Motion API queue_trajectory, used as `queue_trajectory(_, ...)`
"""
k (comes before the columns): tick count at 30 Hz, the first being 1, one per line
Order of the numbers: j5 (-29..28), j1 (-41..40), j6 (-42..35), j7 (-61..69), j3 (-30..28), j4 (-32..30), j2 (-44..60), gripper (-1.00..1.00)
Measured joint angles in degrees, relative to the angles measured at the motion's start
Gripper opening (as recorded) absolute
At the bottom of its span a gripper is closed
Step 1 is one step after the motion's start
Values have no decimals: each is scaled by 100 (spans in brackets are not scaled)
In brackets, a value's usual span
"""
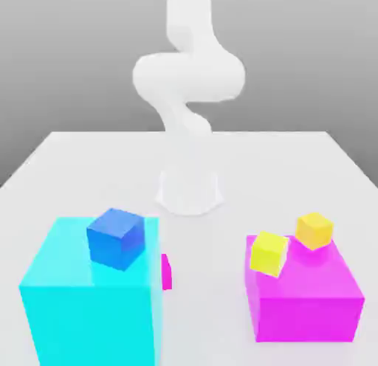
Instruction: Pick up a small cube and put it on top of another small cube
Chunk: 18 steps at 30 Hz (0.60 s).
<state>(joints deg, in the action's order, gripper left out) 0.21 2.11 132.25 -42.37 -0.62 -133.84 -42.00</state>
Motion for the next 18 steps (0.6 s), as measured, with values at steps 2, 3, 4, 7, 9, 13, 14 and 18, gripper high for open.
queue_trajectory(2, 36, 171, -9, 284, -39, -261, 380, 0)
queue_trajectory(3, 60, 251, -17, 418, -63, -393, 561, 0)
queue_trajectory(4, 91, 329, -27, 553, -88, -526, 739, 0)
queue_trajectory(7, 195, 528, -17, 963, -173, -940, 1265, 0)
queue_trajectory(9, 281, 644, 21, 1249, -243, -1233, 1617, 0)
queue_trajectory(13, 553, 866, 116, 1925, -395, -1853, 2363, 0)
queue_trajectory(14, 650, 923, 142, 2125, -433, -2018, 2567, 0)
queue_trajectory(18, 1018, 1000, 635, 2953, -598, -2714, 3443, 0)
